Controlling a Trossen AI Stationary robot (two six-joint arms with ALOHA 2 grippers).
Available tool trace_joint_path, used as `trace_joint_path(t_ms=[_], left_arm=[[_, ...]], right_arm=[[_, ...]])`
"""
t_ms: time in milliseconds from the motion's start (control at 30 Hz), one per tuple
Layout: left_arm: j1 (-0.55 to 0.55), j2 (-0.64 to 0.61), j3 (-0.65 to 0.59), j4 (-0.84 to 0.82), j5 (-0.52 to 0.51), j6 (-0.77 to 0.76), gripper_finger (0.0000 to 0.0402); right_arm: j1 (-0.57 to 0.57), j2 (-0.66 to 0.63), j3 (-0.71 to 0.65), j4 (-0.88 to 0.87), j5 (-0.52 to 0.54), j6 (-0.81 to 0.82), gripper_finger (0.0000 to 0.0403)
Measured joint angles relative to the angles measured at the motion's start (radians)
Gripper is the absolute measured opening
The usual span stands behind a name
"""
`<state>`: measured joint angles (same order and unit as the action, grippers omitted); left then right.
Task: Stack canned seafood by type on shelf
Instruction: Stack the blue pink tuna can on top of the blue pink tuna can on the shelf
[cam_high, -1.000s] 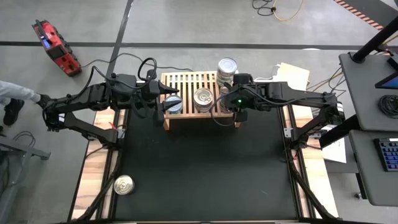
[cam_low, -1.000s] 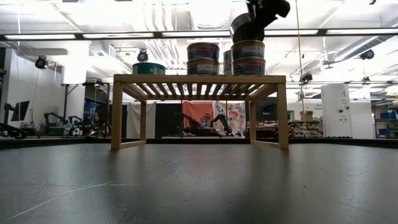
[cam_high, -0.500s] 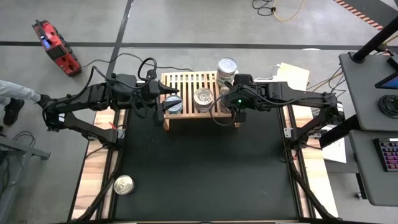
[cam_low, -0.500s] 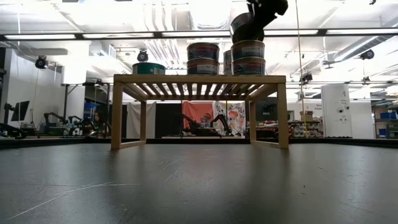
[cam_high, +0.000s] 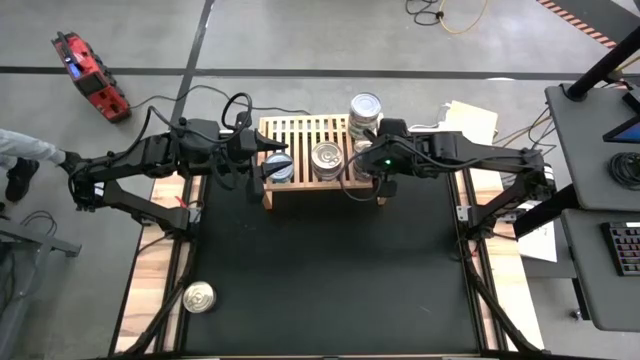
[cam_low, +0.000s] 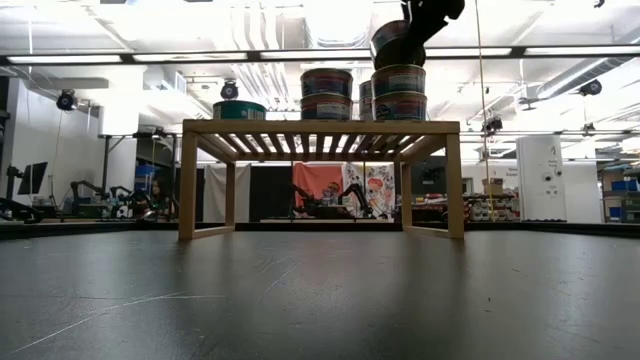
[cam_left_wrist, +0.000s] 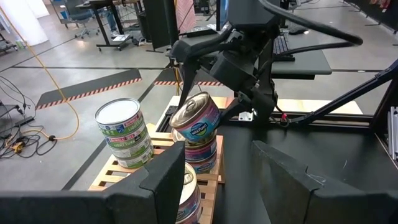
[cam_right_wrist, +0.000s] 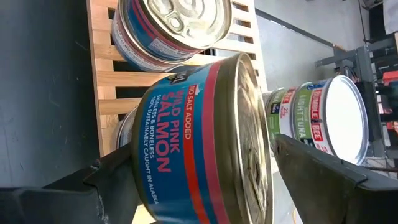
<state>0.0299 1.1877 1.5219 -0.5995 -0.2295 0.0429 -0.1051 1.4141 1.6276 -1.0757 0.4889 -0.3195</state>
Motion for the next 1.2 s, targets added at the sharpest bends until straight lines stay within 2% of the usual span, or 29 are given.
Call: trace_joint_path(t_ms=[533, 933, 1200], left_arm=[[0.000, 0.000, 0.000, 0.000, 0.000, 0.000, 0.0168], [0.000, 0.000, 0.000, 0.000, 0.000, 0.000, 0.0168], [0.000, 0.000, 0.000, 0.000, 0.000, 0.000, 0.0168]], right_arm=[[0.000, -0.013, 0.000, -0.020, 0.000, 0.044, 0.0320], [0.000, -0.013, 0.001, -0.077, -0.027, 0.153, 0.0348], [0.000, -0.013, 0.002, -0.095, -0.027, 0.176, 0.0345]])
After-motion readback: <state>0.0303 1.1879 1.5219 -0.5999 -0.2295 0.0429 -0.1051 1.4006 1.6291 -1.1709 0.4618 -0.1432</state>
